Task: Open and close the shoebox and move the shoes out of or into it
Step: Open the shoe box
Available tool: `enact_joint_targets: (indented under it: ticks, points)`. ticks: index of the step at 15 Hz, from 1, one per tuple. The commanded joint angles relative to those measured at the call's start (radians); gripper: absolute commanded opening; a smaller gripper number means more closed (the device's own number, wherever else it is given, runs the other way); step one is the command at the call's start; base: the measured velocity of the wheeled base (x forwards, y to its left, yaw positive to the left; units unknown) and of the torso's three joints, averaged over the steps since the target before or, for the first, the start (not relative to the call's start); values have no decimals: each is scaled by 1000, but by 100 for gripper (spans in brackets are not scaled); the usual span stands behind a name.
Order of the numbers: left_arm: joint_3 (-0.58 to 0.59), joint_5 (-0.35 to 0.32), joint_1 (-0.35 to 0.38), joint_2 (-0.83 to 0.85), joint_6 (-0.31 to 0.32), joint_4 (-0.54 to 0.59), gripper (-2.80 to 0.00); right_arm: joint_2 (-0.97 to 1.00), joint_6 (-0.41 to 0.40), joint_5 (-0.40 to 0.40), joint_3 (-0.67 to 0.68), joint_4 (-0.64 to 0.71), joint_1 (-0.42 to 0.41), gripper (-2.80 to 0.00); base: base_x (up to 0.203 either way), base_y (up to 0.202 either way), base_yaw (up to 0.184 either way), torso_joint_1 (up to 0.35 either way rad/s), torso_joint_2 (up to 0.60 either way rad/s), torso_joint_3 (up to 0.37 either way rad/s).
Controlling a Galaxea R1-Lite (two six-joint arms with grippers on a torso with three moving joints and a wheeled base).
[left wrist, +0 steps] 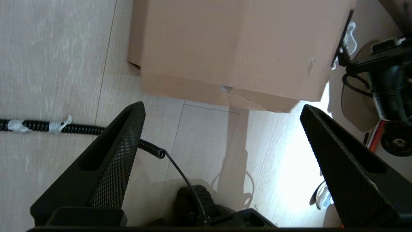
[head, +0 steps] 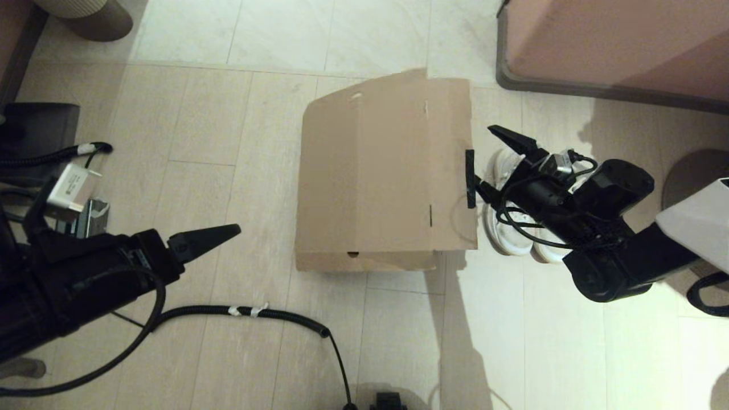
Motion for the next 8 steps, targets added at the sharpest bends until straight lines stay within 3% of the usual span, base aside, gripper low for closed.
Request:
enact_joint_targets:
  ticks: [1,8]
  points:
    - [4,0,-3,-31,-2,-1,0,-64,8,2,8,-8,54,0,0,0,0,0,0,0]
    - [-6,5,-18,-83,3,0,0,-96,-18,-5,-48,-8,264,0,0,0,0,0,0,0]
